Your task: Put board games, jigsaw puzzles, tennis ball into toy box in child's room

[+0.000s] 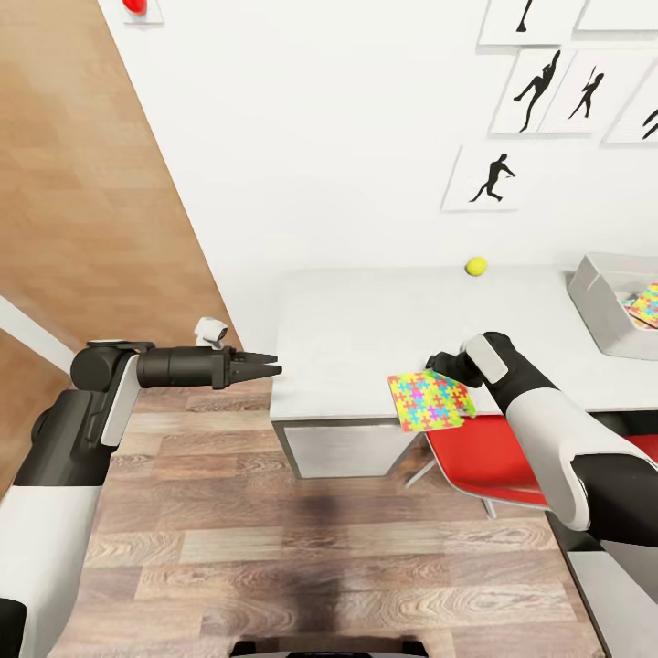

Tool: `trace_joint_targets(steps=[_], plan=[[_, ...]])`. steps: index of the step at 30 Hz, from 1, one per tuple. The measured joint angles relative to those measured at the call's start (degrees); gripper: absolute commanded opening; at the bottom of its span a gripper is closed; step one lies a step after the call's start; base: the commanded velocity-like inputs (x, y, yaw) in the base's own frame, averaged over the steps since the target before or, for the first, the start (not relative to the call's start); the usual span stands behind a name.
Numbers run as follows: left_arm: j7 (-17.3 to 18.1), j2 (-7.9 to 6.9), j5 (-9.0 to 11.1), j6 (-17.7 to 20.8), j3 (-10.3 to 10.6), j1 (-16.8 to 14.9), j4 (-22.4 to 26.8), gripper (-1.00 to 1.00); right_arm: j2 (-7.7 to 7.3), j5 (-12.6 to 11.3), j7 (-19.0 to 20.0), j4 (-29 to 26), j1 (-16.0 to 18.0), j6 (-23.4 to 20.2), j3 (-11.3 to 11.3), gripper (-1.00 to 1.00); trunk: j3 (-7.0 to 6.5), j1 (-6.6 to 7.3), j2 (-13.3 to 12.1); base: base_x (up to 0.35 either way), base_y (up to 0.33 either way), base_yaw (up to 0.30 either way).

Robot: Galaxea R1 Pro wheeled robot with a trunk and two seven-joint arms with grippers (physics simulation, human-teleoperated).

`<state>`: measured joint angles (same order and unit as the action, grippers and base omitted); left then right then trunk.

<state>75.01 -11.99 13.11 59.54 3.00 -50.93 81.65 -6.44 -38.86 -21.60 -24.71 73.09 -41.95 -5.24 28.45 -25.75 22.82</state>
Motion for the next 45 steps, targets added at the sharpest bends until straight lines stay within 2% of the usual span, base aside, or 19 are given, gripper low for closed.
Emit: trace_joint_targets(steps=[16,24,31,37,40,42,45], plan=[[0.00,-0.02,0.07,0.00,-0.15,0.00,0.00,1.00,0.14,0.06,0.02,0.00,0.00,0.61,0.09,1.00,-0.04,0.00,0.00,-0.052,0.000,-0.003],[0.00,-0.21,0.14,0.00,-0.35,0.00,-0.01,1.00,0.26,0.02,-0.08,-0.21,0.08,3.75,0.08,1.00,-0.62,0.00,0.00,0.000,0.000,-0.066],[-0.01,-1.40,0.16,0.00,-1.18,0.00,-0.01,1.00,0.20,-0.08,-0.22,-8.69,0.14,3.56,0.04,1.00,-1.25,0.01,0.01,0.000,0.000,-0.081],[-0.05,-2.17,0.01,0.00,-1.21,0.03,-0.01,1.00,0.07,-0.05,-0.25,-16.34,0.10,-0.83,0.19,1.00,-1.78,0.01,0.01,0.000,0.000,-0.088],[-0.07,-2.67,-0.04,0.00,-1.17,0.12,-0.01,1.00,-0.01,-0.11,-0.29,-21.38,0.09,-3.83,1.19,1.00,-2.05,0.01,0.01,0.000,0.000,-0.089],[-0.08,-3.31,-0.06,0.00,-1.15,0.22,-0.01,1.00,-0.05,-0.41,-0.21,-25.08,0.03,-7.12,2.22,1.00,-2.23,0.01,0.01,0.000,0.000,-0.089],[-0.09,-4.33,-0.08,0.00,-1.15,0.36,-0.06,1.00,-0.10,-2.48,-0.05,-29.76,-0.57,-12.98,3.16,1.00,-2.50,0.01,0.00,0.000,0.000,-0.089]])
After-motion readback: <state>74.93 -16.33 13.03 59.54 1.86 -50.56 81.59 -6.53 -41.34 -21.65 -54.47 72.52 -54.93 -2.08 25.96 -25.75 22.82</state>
